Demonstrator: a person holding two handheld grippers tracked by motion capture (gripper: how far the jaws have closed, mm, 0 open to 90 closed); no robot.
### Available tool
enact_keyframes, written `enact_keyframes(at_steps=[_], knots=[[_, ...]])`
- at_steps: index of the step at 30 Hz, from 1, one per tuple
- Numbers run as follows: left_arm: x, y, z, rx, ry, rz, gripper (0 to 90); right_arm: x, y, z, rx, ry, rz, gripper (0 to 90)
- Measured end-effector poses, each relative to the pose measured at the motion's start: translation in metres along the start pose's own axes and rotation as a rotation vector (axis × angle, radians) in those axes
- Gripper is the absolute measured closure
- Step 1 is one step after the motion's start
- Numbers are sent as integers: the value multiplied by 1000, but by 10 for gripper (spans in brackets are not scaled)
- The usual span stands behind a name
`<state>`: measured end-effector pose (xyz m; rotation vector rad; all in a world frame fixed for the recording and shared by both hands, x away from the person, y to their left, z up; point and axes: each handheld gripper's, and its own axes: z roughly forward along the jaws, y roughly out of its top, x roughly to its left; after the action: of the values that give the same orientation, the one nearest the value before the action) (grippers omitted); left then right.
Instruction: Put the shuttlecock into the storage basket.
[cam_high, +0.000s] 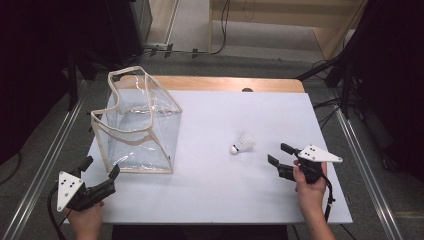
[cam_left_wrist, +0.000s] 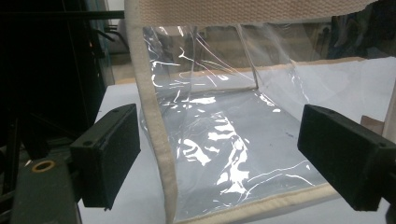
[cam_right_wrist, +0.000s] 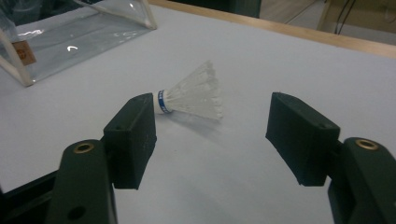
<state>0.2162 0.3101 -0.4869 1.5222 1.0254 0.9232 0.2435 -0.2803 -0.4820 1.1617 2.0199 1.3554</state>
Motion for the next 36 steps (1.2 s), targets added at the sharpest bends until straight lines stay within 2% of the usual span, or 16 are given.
enact_keyframes(at_steps=[3, 7, 8, 9, 10, 15, 20, 27, 36], knots=[[0, 0, 0, 0, 0, 0, 137, 4, 2, 8, 27, -2, 3, 420], [0, 0, 0, -2, 0, -2, 137, 11, 4, 20, 73, -33, -1, 547], [0, 0, 0, -2, 0, -2, 137, 11, 4, 20, 73, -33, -1, 547], [0, 0, 0, -1, -1, 0, 137, 15, 5, 27, 94, -47, -1, 638], [0, 0, 0, -1, 0, -1, 137, 17, 5, 30, 105, -52, -6, 690], [0, 0, 0, -1, -2, -2, 137, 20, 5, 45, 157, -35, -16, 872], [0, 0, -1, -2, -3, -2, 137, 22, 5, 57, 209, -18, -12, 874], [0, 0, 0, -2, -3, 0, 137, 22, 6, 72, 267, -48, -14, 874], [1, 0, -1, -2, -3, -6, 137, 19, 10, 85, 303, -59, -22, 874]])
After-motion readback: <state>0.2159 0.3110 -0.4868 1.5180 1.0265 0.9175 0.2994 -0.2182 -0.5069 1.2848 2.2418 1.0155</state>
